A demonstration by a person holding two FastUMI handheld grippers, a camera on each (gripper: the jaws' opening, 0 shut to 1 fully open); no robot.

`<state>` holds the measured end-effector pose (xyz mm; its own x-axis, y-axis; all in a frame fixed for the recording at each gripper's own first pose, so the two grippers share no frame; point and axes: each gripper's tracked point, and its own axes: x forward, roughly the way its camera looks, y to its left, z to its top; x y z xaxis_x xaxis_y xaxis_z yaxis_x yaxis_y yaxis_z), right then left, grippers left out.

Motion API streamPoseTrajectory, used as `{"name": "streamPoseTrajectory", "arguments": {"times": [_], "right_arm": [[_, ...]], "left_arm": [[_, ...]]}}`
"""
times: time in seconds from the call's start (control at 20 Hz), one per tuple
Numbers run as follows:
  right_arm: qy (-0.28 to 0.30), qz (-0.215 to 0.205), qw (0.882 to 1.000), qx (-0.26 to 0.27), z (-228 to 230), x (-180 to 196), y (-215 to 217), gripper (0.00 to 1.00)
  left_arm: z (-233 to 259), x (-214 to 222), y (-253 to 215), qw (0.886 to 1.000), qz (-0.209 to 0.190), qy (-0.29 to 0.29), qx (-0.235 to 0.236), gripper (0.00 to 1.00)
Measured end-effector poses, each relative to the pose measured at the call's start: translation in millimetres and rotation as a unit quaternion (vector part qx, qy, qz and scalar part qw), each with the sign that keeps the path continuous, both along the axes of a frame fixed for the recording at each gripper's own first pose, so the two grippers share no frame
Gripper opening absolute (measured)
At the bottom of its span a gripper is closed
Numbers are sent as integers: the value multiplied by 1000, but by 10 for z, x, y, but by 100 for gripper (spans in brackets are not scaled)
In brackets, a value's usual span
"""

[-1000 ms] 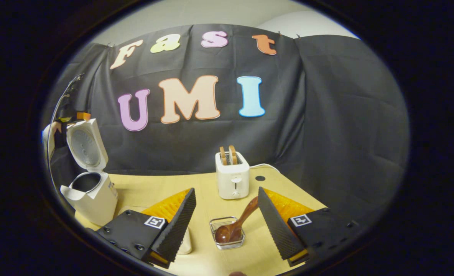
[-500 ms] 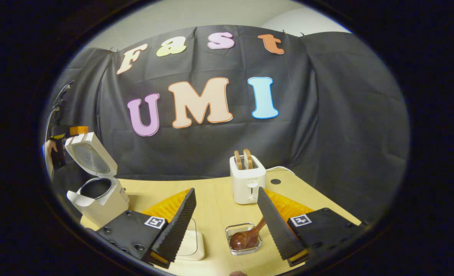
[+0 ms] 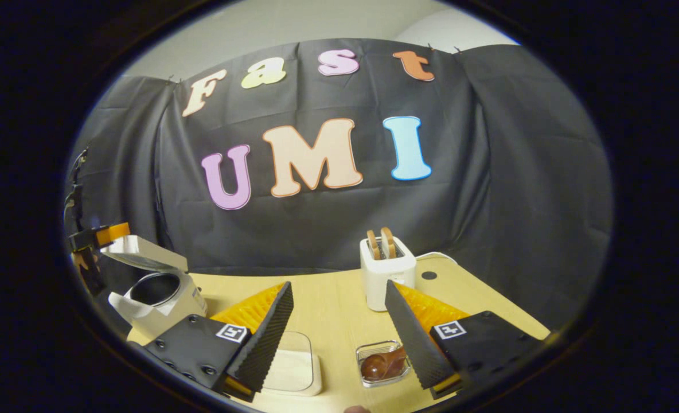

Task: Close the left gripper, press the button to open the rice cooker; take a wooden spoon from the chopstick holder with the right hand, scoop a spoonful of rice and pour it into the rice cooker, then put the wooden spoon back into the chopstick holder.

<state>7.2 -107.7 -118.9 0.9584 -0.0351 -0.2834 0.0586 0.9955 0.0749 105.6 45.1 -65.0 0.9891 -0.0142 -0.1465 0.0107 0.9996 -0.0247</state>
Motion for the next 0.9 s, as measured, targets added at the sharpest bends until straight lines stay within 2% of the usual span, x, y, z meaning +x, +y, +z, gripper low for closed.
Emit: {"name": "streamPoseTrajectory", "arguments": {"times": [0.1,0.2,0.35,0.45,0.5,0.9], "right_arm": [[1,6,1000,-4,-13,-2,31,100],[0,10,1000,-4,-4,2,64,100],[0,15,1000,-5,46,50,108,100],[0,18,1000,-5,46,43,135,100],[-1,19,1000,-5,54,42,148,99],[-1,26,1000,-10,60,16,196,99]], "left_arm": [[-104,-99,-9,1000,-1,6,-2,96],[-198,-188,-22,1000,-2,14,-5,99],[-349,-289,-35,999,-4,31,-8,96],[-436,-347,-47,999,-6,41,-11,99],[-475,-377,-47,999,-7,46,-12,96],[-806,-526,-71,997,-9,80,-6,96]]}}
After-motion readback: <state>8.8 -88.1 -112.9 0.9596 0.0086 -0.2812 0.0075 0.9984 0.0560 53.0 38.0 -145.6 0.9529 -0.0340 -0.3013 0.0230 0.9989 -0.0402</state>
